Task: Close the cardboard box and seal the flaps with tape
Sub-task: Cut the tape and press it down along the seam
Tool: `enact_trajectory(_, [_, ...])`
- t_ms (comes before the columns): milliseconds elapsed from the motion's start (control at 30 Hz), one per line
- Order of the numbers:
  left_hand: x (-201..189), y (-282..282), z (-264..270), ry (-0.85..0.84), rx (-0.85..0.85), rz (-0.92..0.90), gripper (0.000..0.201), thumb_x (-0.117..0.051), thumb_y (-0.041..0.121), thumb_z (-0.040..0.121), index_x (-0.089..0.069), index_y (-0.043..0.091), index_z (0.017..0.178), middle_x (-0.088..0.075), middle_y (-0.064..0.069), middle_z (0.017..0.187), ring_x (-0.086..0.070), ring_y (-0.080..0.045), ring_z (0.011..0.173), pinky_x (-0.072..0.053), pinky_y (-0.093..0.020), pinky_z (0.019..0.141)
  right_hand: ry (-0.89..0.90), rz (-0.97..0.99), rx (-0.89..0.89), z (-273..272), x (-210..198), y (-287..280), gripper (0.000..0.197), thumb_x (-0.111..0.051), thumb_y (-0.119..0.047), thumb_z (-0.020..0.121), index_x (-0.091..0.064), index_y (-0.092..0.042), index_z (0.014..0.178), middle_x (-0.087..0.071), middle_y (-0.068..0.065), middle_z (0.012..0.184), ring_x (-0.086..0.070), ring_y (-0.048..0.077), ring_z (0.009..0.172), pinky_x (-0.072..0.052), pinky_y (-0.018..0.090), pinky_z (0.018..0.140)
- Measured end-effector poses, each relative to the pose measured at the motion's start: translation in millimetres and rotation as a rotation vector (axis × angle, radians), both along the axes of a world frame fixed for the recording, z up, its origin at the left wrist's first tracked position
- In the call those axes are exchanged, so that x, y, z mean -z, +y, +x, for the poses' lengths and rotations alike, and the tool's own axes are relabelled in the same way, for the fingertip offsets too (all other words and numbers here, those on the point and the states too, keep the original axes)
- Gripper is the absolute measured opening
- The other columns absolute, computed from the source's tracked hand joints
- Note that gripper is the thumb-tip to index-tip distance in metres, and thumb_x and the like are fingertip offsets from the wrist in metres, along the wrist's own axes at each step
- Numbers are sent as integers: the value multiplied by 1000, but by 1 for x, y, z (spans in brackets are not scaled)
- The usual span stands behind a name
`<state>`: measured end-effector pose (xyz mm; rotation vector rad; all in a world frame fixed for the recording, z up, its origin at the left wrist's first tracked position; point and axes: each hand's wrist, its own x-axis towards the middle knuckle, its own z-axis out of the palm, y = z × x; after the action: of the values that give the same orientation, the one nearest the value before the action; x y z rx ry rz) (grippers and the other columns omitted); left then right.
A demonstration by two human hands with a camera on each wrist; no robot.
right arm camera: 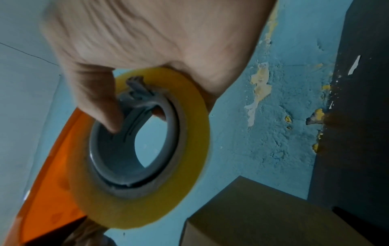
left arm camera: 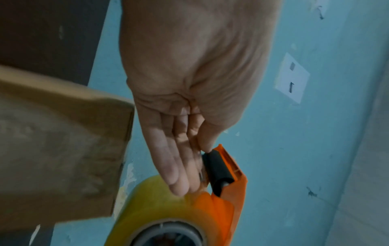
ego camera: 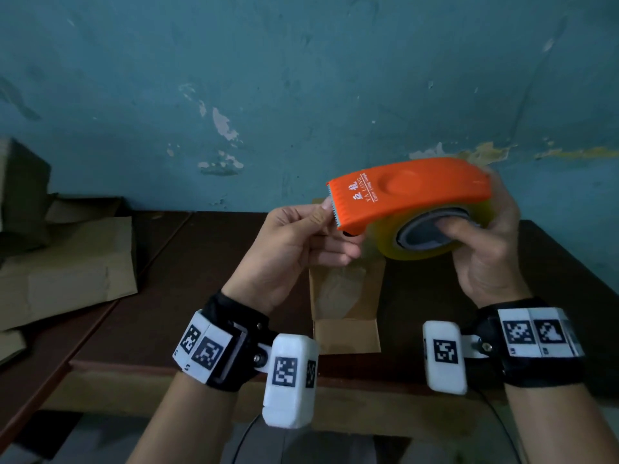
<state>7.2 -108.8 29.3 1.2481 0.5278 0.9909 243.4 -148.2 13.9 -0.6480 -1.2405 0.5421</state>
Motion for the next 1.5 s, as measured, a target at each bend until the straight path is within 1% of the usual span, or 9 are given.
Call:
enact_trajectory(100, [-1, 2, 0, 56, -106, 56, 36, -50, 24, 103, -67, -2, 85, -70, -7, 65, -72, -16, 59, -60, -24, 59, 26, -71, -109, 0, 1, -2, 59, -63, -23, 79, -49, 1, 130, -61, 16, 113, -63, 30, 108, -53, 41, 93])
enact_trajectory(233, [3, 8, -2, 138, -180, 145, 44, -49, 21, 107, -62, -20, 95, -63, -1, 57, -67, -12, 53, -57, -21, 54, 88, -172, -46, -8, -5, -3, 54, -66, -67, 80, -74, -21, 108, -75, 1, 95, -72, 23, 95, -58, 35, 82])
enact_trajectory(367, [3, 7, -3, 199, -155, 223, 46, -50, 19, 107, -60, -24, 96, -64, -5, 59, -67, -13, 53, -57, -21, 54, 97, -222, -2, -8, -6, -2, 32, -50, -42, 94, -80, -36, 88, -76, -6, 84, -74, 15, 82, -58, 28, 71])
enact_trajectory(567, [0, 3, -5, 257, -129, 276, 45, -51, 20, 106, -66, -21, 93, -73, -17, 68, -76, -23, 65, -59, -25, 58, 111, -176, 24, -1, -13, -6, 20, -58, -33, 87, -72, -18, 85, -66, 1, 78, -69, 17, 74, -56, 28, 65])
enact_trajectory(733, [-1, -3, -8, 269, -123, 283, 36, -54, 22, 104, -76, -1, 86, -76, -20, 73, -76, -26, 69, -62, -28, 62, 20, -104, 12, 4, -20, -12, 35, -61, -38, 79, -51, -5, 73, -52, 3, 64, -58, 17, 60, -47, 23, 57])
enact_trajectory(867, [-2, -1, -18, 258, -123, 290, 35, -57, 19, 101, -73, -8, 84, -74, -25, 73, -73, -26, 64, -62, -29, 62, -25, -95, 32, 12, -21, -16, 31, -60, -36, 80, -49, -13, 62, -47, -6, 56, -51, 16, 55, -43, 22, 55])
enact_trajectory(1033, [-4, 0, -26, 281, -117, 321, 29, -61, 25, 94, -77, 9, 76, -74, -17, 66, -73, -22, 60, -62, -27, 60, -99, -111, -18, 16, -22, -18, 29, -59, -34, 82, -51, -19, 59, -45, -10, 53, -48, 12, 50, -42, 20, 51])
enact_trajectory(1200, [0, 7, -35, 278, -139, 343, 32, -58, 17, 99, -72, -2, 77, -71, -21, 64, -71, -39, 67, -60, -27, 59, -113, -132, -18, 18, -20, -16, 30, -59, -32, 82, -51, -17, 58, -44, -8, 51, -46, 15, 49, -40, 22, 50])
enact_trajectory(1500, [5, 14, -55, 300, -164, 354, 35, -57, 12, 101, -68, -6, 74, -67, -25, 60, -76, -35, 66, -60, -28, 59, -83, -162, 55, 47, -17, -26, 39, -46, -12, 84, -60, -20, 49, -45, -13, 46, -48, 8, 45, -39, 18, 47])
